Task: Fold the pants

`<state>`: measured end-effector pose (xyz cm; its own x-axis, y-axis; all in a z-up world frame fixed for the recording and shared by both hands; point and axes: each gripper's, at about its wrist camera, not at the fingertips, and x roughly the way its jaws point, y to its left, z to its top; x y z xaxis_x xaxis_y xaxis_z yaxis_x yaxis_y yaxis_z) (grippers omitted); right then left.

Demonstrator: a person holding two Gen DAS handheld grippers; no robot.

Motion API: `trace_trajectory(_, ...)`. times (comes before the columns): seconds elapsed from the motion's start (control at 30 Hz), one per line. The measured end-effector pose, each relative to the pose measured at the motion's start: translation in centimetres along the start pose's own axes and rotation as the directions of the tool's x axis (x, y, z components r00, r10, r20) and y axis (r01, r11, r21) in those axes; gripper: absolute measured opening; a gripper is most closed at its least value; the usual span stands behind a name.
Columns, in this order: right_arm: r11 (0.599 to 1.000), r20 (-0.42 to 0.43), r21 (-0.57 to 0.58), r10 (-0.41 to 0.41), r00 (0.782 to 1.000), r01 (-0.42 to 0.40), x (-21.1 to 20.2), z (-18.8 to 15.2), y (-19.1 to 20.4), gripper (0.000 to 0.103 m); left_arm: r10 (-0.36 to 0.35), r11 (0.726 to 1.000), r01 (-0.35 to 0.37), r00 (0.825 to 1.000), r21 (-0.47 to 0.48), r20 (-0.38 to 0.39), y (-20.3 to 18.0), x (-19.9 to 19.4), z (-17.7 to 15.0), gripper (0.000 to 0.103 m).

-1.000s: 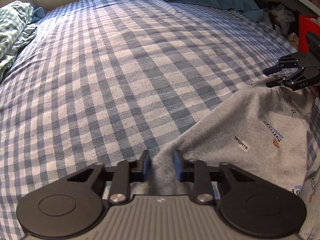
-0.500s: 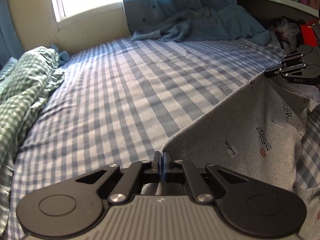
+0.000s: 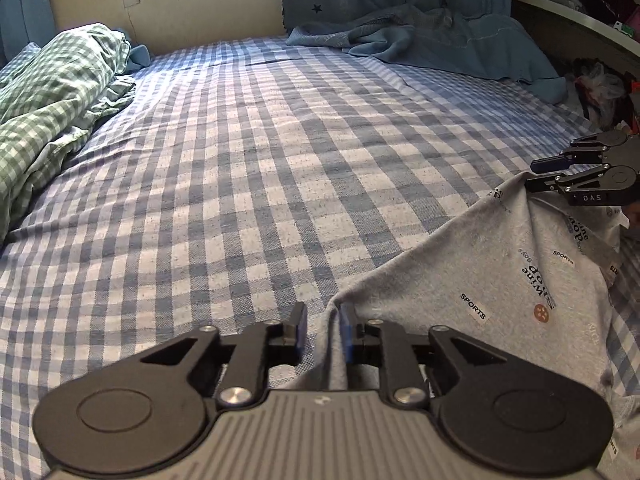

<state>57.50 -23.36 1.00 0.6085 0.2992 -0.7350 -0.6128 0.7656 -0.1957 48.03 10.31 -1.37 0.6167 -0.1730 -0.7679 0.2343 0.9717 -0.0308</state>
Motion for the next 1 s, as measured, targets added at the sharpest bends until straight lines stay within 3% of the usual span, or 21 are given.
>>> trace_trajectory(0.03, 1.000, 0.006, -0.002, 0.017, 1.000, -0.017, -0.3, 0.2, 0.0, 0.047, -0.003, 1.000, 0.003, 1.000, -0.004, 0.005, 0.3, -0.4, -0.1, 0.050)
trace_trajectory(0.07, 0.999, 0.013, -0.006, 0.034, 0.999, -0.034, -0.5, 0.5, 0.1, 0.053, -0.006, 1.000, 0.006, 1.000, -0.005, 0.010, 0.5, -0.9, -0.2, 0.058)
trace_trajectory(0.13, 0.995, 0.029, -0.024, 0.093, 0.995, -0.092, -0.9, 1.2, 0.7, 0.068, -0.013, 1.000, 0.013, 1.000, 0.007, 0.007, 1.2, -1.7, -0.5, 0.058)
trace_trajectory(0.23, 0.981, 0.018, -0.076, 0.183, 0.983, -0.181, -0.6, 2.2, 2.0, 0.075, -0.007, 0.999, 0.008, 1.000, 0.042, -0.020, 2.6, -2.5, -1.0, 0.058)
trace_trajectory(0.4, 0.953, -0.071, -0.175, 0.237, 0.969, -0.246, 1.5, 3.6, 4.3, 0.076, -0.034, 0.997, 0.040, 0.995, 0.069, -0.091, 5.1, -3.4, -2.4, 0.059)
trace_trajectory(0.5, 0.941, -0.108, -0.187, 0.266, 0.958, -0.282, 2.9, 4.4, 4.8, 0.076, -0.088, 0.993, 0.097, 0.986, 0.061, -0.144, 5.9, -3.2, -3.1, 0.058)
trace_trajectory(0.53, 0.938, -0.121, -0.185, 0.273, 0.954, -0.292, 3.3, 4.5, 4.9, 0.074, -0.100, 0.993, 0.110, 0.981, 0.051, -0.164, 6.1, -2.9, -3.4, 0.050)
trace_trajectory(0.57, 0.933, -0.136, -0.177, 0.293, 0.946, -0.314, 3.7, 4.7, 5.0, 0.072, -0.105, 0.992, 0.114, 0.978, 0.044, -0.178, 6.1, -2.8, -3.5, 0.032)
trace_trajectory(0.63, 0.919, -0.139, -0.150, 0.345, 0.928, -0.364, 4.0, 4.9, 5.0, 0.051, -0.135, 0.989, 0.145, 0.971, 0.034, -0.195, 6.0, -2.6, -3.8, 0.018)
trace_trajectory(0.67, 0.915, -0.134, -0.144, 0.359, 0.923, -0.377, 4.0, 5.0, 5.0, 0.048, -0.132, 0.990, 0.141, 0.972, 0.032, -0.196, 5.9, -2.6, -4.0, 0.014)
trace_trajectory(0.73, 0.913, -0.141, -0.148, 0.360, 0.922, -0.379, 4.0, 5.1, 5.4, 0.029, -0.091, 0.995, 0.096, 0.975, 0.014, -0.202, 5.7, -2.6, -4.1, 0.006)
trace_trajectory(0.77, 0.915, -0.140, -0.156, 0.353, 0.925, -0.373, 3.8, 5.1, 5.7, 0.025, -0.066, 0.998, 0.067, 0.978, 0.003, -0.196, 5.6, -2.6, -4.1, 0.004)
trace_trajectory(0.83, 0.926, -0.122, -0.189, 0.309, 0.943, -0.327, 3.4, 5.1, 6.3, 0.006, -0.004, 1.000, 0.006, 0.983, 0.010, -0.185, 5.3, -2.9, -4.0, 0.003)
trace_trajectory(1.0, 0.968, 0.007, -0.197, 0.160, 0.987, -0.155, 0.3, 5.0, 7.5, 0.000, 0.166, 0.983, -0.158, 0.983, 0.097, -0.084, 3.2, -5.1, -4.0, 0.002)
